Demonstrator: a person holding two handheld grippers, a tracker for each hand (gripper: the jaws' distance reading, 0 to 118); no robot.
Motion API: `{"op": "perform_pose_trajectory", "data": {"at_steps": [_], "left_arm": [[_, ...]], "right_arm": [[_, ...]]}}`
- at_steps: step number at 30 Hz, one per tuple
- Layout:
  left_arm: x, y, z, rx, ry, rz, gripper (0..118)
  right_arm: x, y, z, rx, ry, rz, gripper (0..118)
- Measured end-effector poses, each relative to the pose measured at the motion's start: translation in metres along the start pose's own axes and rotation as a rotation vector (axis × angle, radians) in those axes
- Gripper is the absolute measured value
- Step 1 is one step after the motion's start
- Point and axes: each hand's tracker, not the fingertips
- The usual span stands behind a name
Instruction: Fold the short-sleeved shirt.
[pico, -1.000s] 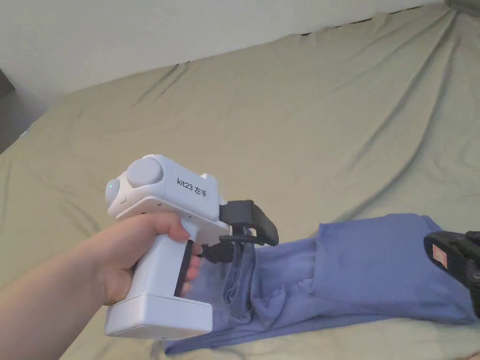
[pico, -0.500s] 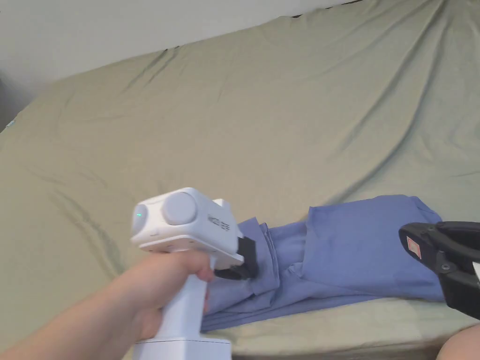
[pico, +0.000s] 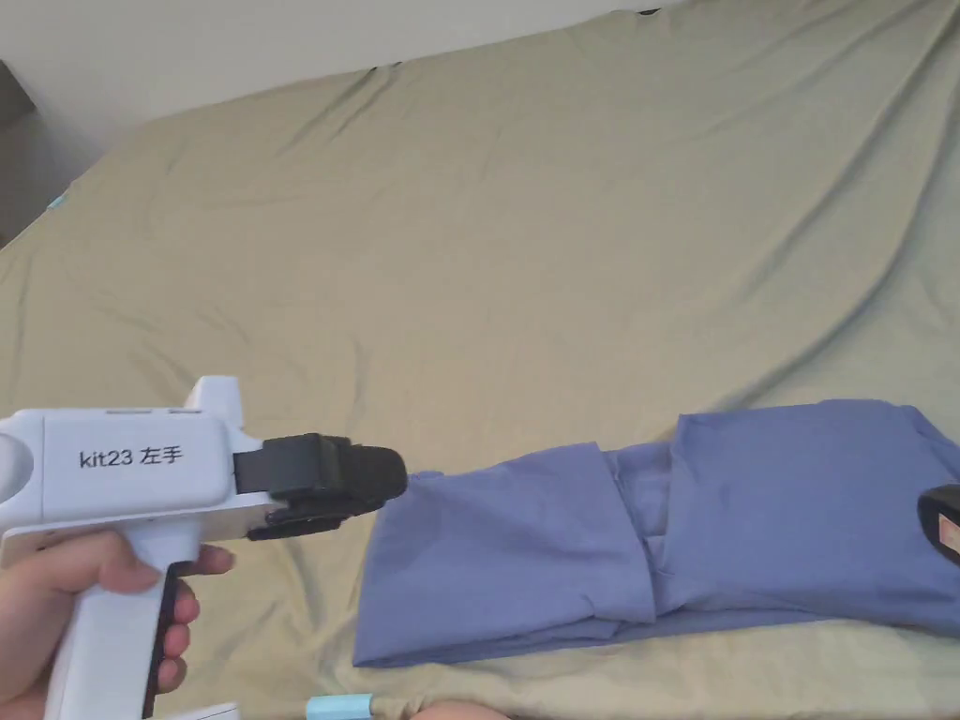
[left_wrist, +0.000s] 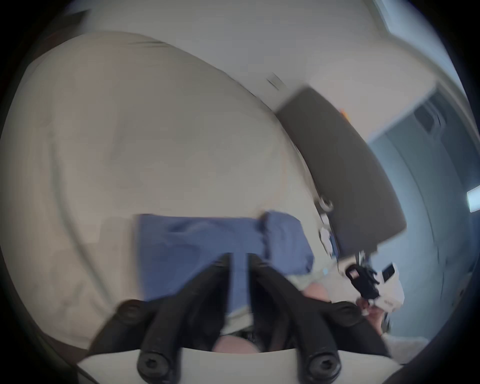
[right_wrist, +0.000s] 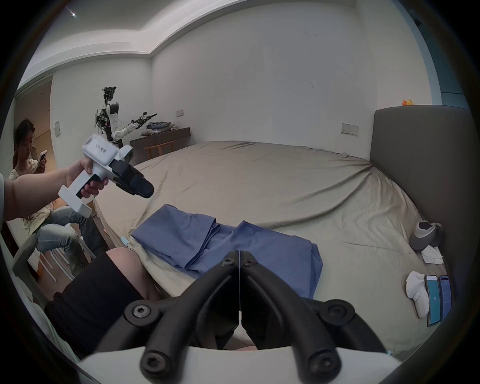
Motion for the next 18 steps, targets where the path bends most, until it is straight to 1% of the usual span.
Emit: {"op": "perform_pose_trajectory", "data": {"at_steps": [1, 2, 4, 7, 8, 9, 10, 11, 12, 14, 15, 16, 17, 18], "left_arm": [[-0.025, -0.005, 0.002, 0.004, 0.029, 0.061, 77], [-0.049, -0.012, 0.001, -0.014, -0.001, 0.115, 89], [-0.080, -0.023, -0.012, -0.066, -0.071, 0.185, 91], [-0.098, -0.037, -0.040, -0.032, -0.181, 0.244, 91], [-0.098, -0.036, -0.055, -0.042, -0.213, 0.245, 88], [-0.096, -0.039, -0.067, -0.050, -0.243, 0.238, 74], [-0.091, -0.041, -0.077, -0.043, -0.307, 0.214, 55], [-0.084, -0.042, -0.087, -0.039, -0.332, 0.199, 30], [-0.078, -0.039, -0.098, -0.058, -0.295, 0.203, 16], [-0.069, -0.044, -0.119, -0.111, -0.184, 0.124, 15], [-0.070, -0.045, -0.117, -0.106, -0.199, 0.101, 15], [-0.080, -0.030, -0.116, -0.101, -0.273, 0.111, 15], [-0.078, -0.027, -0.113, -0.118, -0.261, 0.108, 15], [-0.074, -0.025, -0.109, -0.108, -0.228, 0.065, 14]], "right_arm": [[-0.002, 0.000, -0.003, -0.005, 0.004, -0.003, 0], [-0.004, 0.000, -0.005, -0.012, 0.009, -0.003, 0], [-0.008, 0.000, -0.010, -0.025, 0.004, 0.001, 0], [-0.011, 0.000, -0.016, -0.044, -0.016, -0.004, 0], [-0.010, -0.001, -0.017, -0.051, -0.025, -0.011, 0], [-0.010, -0.001, -0.019, -0.057, -0.032, -0.019, 0], [-0.010, -0.002, -0.021, -0.064, -0.041, -0.025, 0], [-0.009, -0.002, -0.023, -0.070, -0.050, -0.031, 0], [-0.009, -0.003, -0.024, -0.075, -0.056, -0.035, 0], [-0.007, -0.004, -0.025, -0.083, -0.069, -0.040, 0], [-0.007, -0.004, -0.025, -0.086, -0.075, -0.041, 0], [-0.006, -0.004, -0.026, -0.089, -0.081, -0.043, 0], [-0.005, -0.004, -0.025, -0.091, -0.087, -0.047, 0], [-0.005, -0.005, -0.025, -0.092, -0.091, -0.051, 0]]}}
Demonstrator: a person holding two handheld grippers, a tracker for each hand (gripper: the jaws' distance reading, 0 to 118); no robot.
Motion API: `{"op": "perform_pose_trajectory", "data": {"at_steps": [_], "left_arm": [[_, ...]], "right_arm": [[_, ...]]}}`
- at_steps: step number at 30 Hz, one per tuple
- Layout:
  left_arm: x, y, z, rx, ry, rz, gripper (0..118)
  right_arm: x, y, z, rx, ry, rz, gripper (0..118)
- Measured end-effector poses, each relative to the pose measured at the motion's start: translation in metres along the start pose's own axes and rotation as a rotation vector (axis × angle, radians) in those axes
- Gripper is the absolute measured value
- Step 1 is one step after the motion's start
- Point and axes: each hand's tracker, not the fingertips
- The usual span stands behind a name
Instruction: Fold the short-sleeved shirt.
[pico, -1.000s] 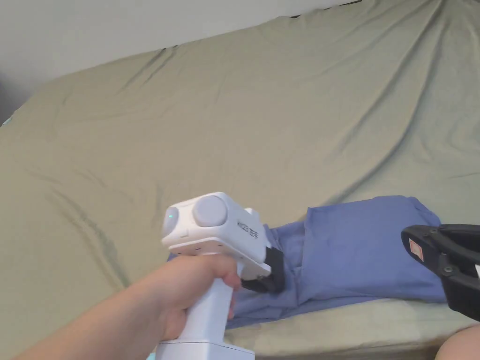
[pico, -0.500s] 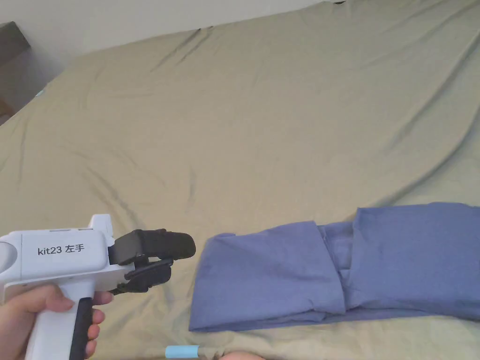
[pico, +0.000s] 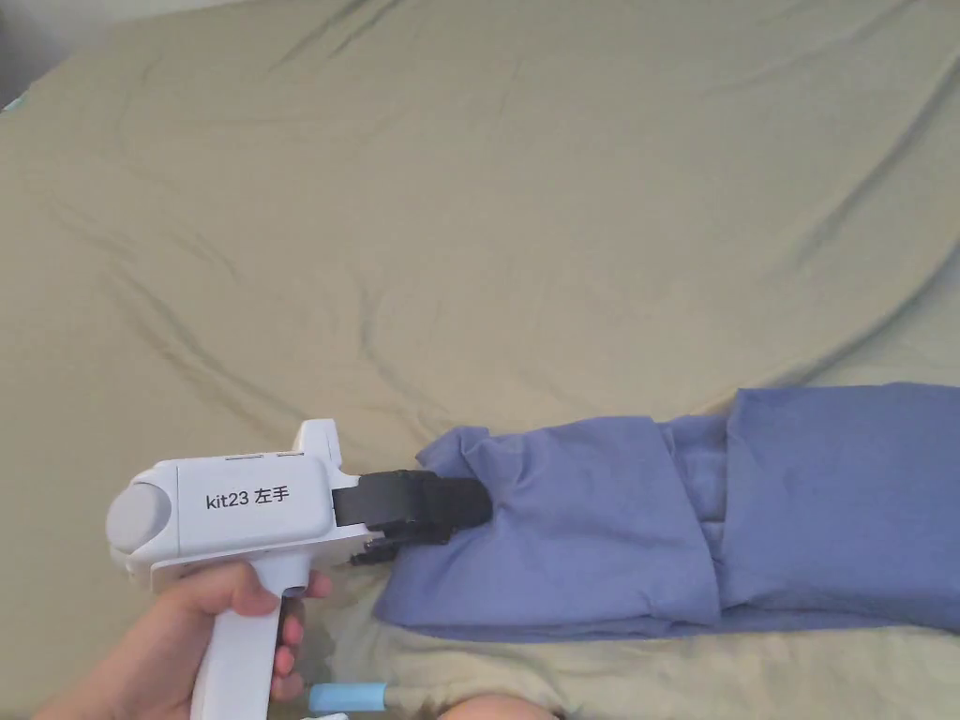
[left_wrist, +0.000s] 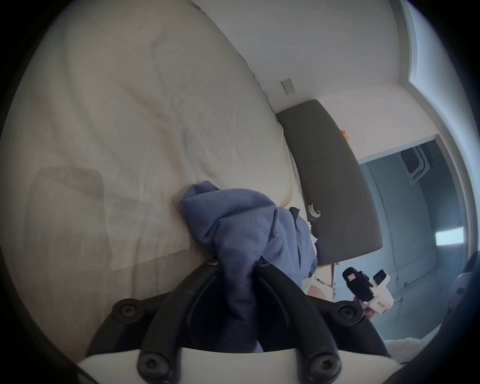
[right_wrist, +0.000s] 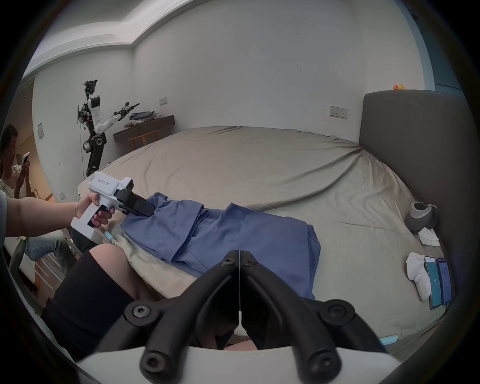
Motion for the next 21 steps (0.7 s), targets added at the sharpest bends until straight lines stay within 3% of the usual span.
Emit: {"op": "perform_pose_trajectory", "data": {"at_steps": [8, 15, 18, 21], "left_arm": [[0.045, 0.017, 0.080, 0.008, 0.113, -0.155, 9], [0.055, 0.049, 0.162, -0.013, 0.422, -0.037, 9], [0.093, 0.057, 0.162, -0.067, 0.558, -0.094, 9], [0.142, 0.065, 0.140, -0.077, 0.574, -0.097, 9]], "right_arm": [[-0.004, 0.004, 0.005, 0.011, -0.002, 0.001, 0], [-0.012, 0.009, 0.017, 0.051, 0.039, 0.020, 0], [-0.013, 0.011, 0.019, 0.063, 0.068, 0.011, 0], [-0.012, 0.012, 0.023, 0.078, 0.101, -0.004, 0]]}}
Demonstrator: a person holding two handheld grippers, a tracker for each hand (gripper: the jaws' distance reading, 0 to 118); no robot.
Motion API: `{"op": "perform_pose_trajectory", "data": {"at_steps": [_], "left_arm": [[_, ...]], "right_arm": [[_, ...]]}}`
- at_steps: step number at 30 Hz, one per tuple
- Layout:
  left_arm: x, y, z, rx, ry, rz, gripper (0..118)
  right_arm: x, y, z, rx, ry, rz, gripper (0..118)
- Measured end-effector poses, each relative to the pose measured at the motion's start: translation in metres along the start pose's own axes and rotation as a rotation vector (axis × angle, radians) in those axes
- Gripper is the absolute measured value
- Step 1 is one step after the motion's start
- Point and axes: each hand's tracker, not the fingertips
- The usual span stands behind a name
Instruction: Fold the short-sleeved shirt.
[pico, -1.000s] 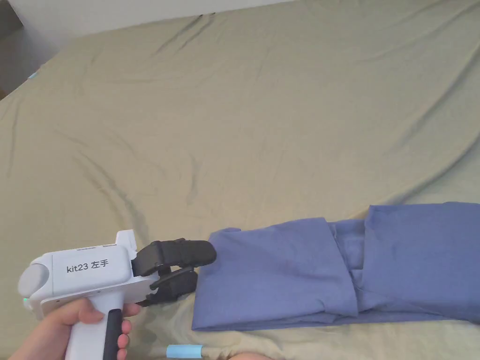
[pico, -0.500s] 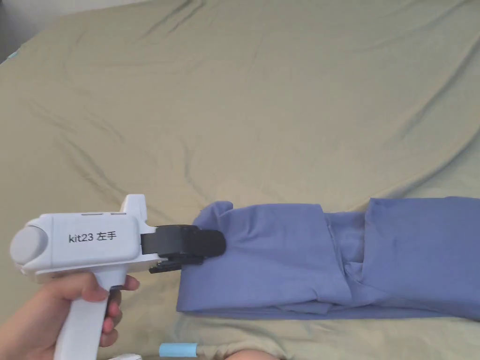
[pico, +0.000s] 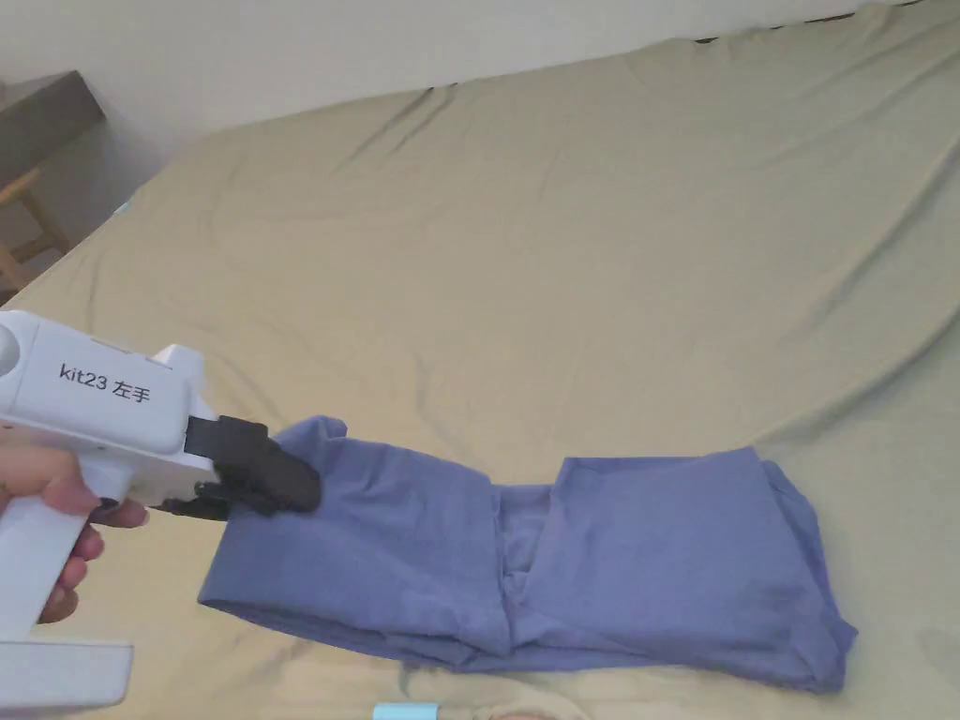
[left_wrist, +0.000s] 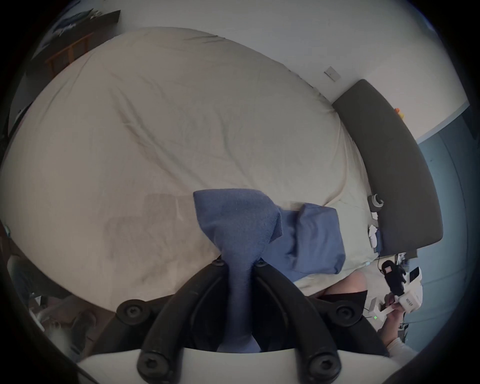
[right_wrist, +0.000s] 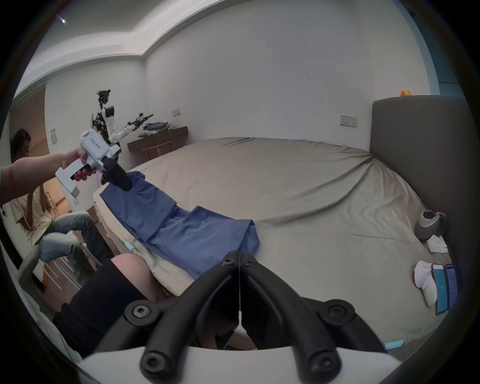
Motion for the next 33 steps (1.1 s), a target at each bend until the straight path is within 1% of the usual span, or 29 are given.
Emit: {"op": "perform_pose_trajectory", "data": {"at_steps": [2, 5, 6, 9, 10, 14, 15, 16, 17, 18, 19, 20, 21, 22, 23, 24, 25, 26, 27, 28, 29, 31, 33], "left_arm": [[0.041, 0.008, -0.004, -0.006, 0.015, -0.012, 9], [0.099, 0.017, -0.023, -0.047, 0.061, -0.131, 9], [0.115, 0.018, -0.031, -0.058, 0.063, -0.144, 9], [0.164, 0.017, -0.063, -0.079, 0.037, -0.142, 9], [0.180, 0.015, -0.079, -0.092, 0.029, -0.139, 9], [0.239, 0.003, -0.143, -0.143, -0.002, -0.134, 10], [0.251, 0.000, -0.156, -0.144, -0.009, -0.140, 18], [0.266, -0.003, -0.169, -0.150, -0.025, -0.152, 36], [0.276, -0.005, -0.174, -0.139, -0.034, -0.187, 59], [0.289, -0.010, -0.175, -0.064, -0.038, -0.235, 83], [0.299, -0.012, -0.170, -0.021, -0.061, -0.289, 87], [0.301, -0.011, -0.163, -0.033, -0.111, -0.343, 87], [0.305, -0.020, -0.154, -0.087, -0.158, -0.346, 87], [0.300, -0.021, -0.149, -0.118, -0.148, -0.307, 84], [0.293, -0.023, -0.143, -0.116, -0.125, -0.293, 71], [0.288, -0.027, -0.139, -0.122, -0.141, -0.279, 36], [0.277, -0.027, -0.139, -0.089, -0.083, -0.312, 8], [0.269, -0.030, -0.145, -0.079, 0.020, -0.342, 1], [0.262, -0.033, -0.151, -0.073, 0.114, -0.338, 1], [0.252, -0.035, -0.161, -0.072, 0.179, -0.329, 1], [0.249, -0.040, -0.172, -0.096, 0.175, -0.331, 1], [0.245, -0.047, -0.190, -0.146, 0.081, -0.245, 1], [0.258, -0.058, -0.208, -0.167, -0.006, -0.229, 0]], "right_arm": [[0.001, 0.001, 0.003, 0.011, 0.007, -0.006, 0], [0.006, 0.002, 0.009, 0.026, 0.017, -0.016, 0], [0.009, 0.001, 0.012, 0.031, 0.021, -0.019, 0], [0.017, 0.000, 0.020, 0.049, 0.005, -0.013, 0], [0.022, -0.001, 0.023, 0.054, -0.016, -0.022, 0], [0.039, -0.006, 0.031, 0.069, -0.043, -0.051, 0], [0.042, -0.007, 0.031, 0.067, -0.046, -0.052, 0], [0.046, -0.010, 0.032, 0.064, -0.050, -0.056, 0], [0.049, -0.012, 0.033, 0.060, -0.058, -0.063, 0], [0.054, -0.016, 0.032, 0.052, -0.066, -0.074, 0], [0.057, -0.018, 0.033, 0.048, -0.069, -0.082, 0], [0.059, -0.019, 0.033, 0.047, -0.072, -0.089, 0], [0.060, -0.019, 0.033, 0.048, -0.074, -0.095, 0], [0.060, -0.018, 0.032, 0.048, -0.072, -0.102, 0], [0.060, -0.018, 0.031, 0.050, -0.068, -0.107, 0], [0.060, -0.018, 0.031, 0.050, -0.064, -0.107, 0], [0.059, -0.018, 0.029, 0.051, -0.060, -0.103, 0], [0.056, -0.017, 0.026, 0.049, -0.056, -0.097, 0], [0.055, -0.017, 0.024, 0.044, -0.050, -0.089, 0], [0.053, -0.017, 0.021, 0.039, -0.043, -0.084, 0], [0.052, -0.018, 0.018, 0.034, -0.039, -0.078, 0], [0.048, -0.017, 0.013, 0.024, -0.030, -0.061, 0], [0.045, -0.018, 0.013, 0.019, -0.035, -0.043, 0]]}}
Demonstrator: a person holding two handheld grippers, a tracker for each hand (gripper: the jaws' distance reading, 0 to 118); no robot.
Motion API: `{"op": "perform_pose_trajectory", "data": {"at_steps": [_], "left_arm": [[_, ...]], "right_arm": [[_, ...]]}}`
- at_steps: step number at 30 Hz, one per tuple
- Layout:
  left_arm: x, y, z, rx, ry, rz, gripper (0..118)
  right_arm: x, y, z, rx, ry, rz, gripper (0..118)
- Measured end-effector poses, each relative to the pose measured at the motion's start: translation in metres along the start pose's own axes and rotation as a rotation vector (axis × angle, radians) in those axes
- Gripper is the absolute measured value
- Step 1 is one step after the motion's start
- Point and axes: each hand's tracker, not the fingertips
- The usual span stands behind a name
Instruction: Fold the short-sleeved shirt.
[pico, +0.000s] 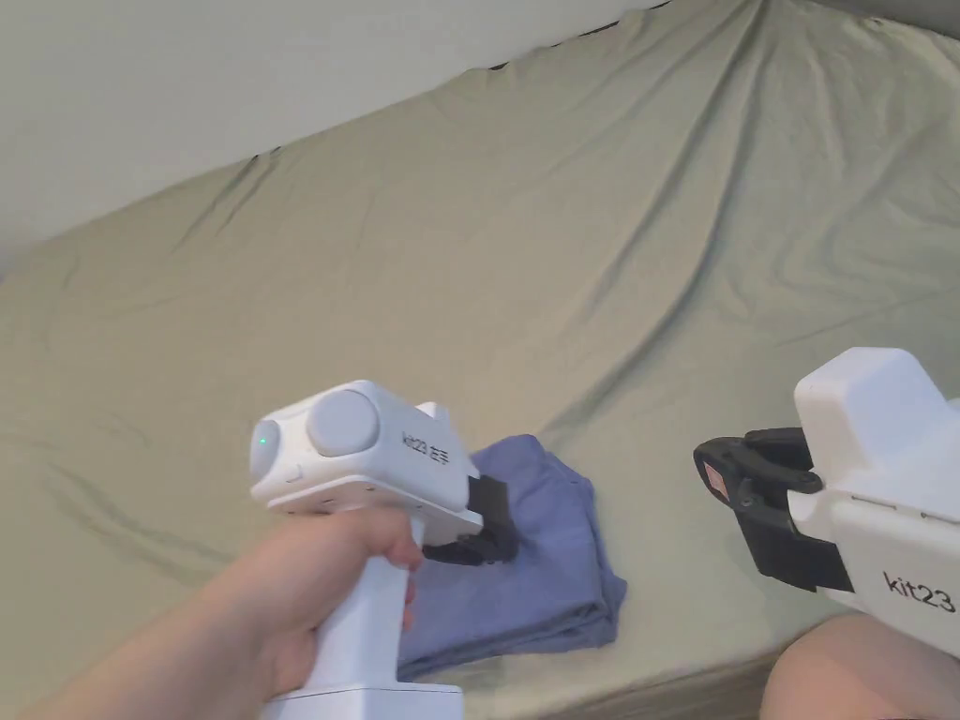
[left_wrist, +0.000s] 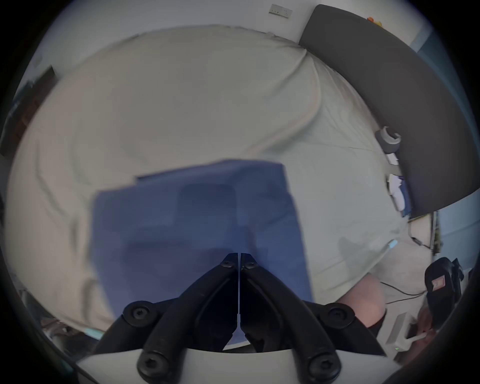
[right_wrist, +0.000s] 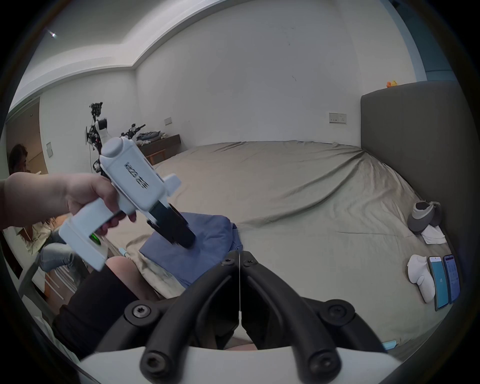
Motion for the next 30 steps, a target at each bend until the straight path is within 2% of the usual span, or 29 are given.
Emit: {"op": "perform_pose_trajectory", "data": {"at_steps": [3, 7, 10, 13, 15, 18, 20, 22, 24, 26, 27, 28, 29, 30], "left_arm": [[0.030, -0.003, -0.033, -0.021, 0.011, -0.088, 0], [0.037, 0.007, -0.049, -0.053, -0.095, -0.049, 0], [0.028, 0.012, -0.023, -0.020, -0.285, -0.046, 0], [0.004, 0.003, 0.037, 0.136, -0.371, -0.089, 0], [-0.027, -0.011, 0.079, 0.226, -0.403, -0.083, 0], [-0.090, -0.038, 0.124, 0.301, -0.453, 0.035, 0], [-0.129, -0.057, 0.140, 0.345, -0.455, 0.059, 0], [-0.161, -0.074, 0.141, 0.391, -0.418, 0.052, 0], [-0.191, -0.082, 0.127, 0.360, -0.421, 0.131, 0], [-0.221, -0.090, 0.104, 0.294, -0.525, 0.177, 0], [-0.229, -0.094, 0.095, 0.296, -0.527, 0.192, 0], [-0.238, -0.095, 0.086, 0.297, -0.518, 0.198, 3], [-0.245, -0.091, 0.074, 0.285, -0.530, 0.224, 11], [-0.253, -0.088, 0.064, 0.280, -0.559, 0.275, 29]], "right_arm": [[-0.002, -0.002, 0.000, -0.010, 0.000, 0.014, 0], [-0.003, -0.003, 0.003, -0.017, -0.008, 0.015, 0], [-0.005, -0.004, 0.003, -0.024, -0.004, 0.029, 0], [-0.011, -0.008, -0.003, -0.063, 0.008, 0.036, 0], [-0.015, -0.008, -0.015, -0.101, 0.062, -0.018, 0], [-0.025, 0.004, -0.056, -0.176, 0.152, -0.099, 0], [-0.030, 0.017, -0.091, -0.207, 0.267, -0.187, 0], [-0.030, 0.028, -0.134, -0.252, 0.379, -0.276, 0], [-0.025, 0.026, -0.176, -0.327, 0.404, -0.362, 0], [-0.009, 0.013, -0.216, -0.420, 0.446, -0.491, 0], [-0.002, 0.003, -0.229, -0.463, 0.453, -0.514, 0], [0.005, -0.007, -0.240, -0.500, 0.425, -0.506, 0], [0.013, -0.019, -0.245, -0.531, 0.343, -0.469, 0], [0.024, -0.032, -0.250, -0.537, 0.356, -0.521, 0]]}}
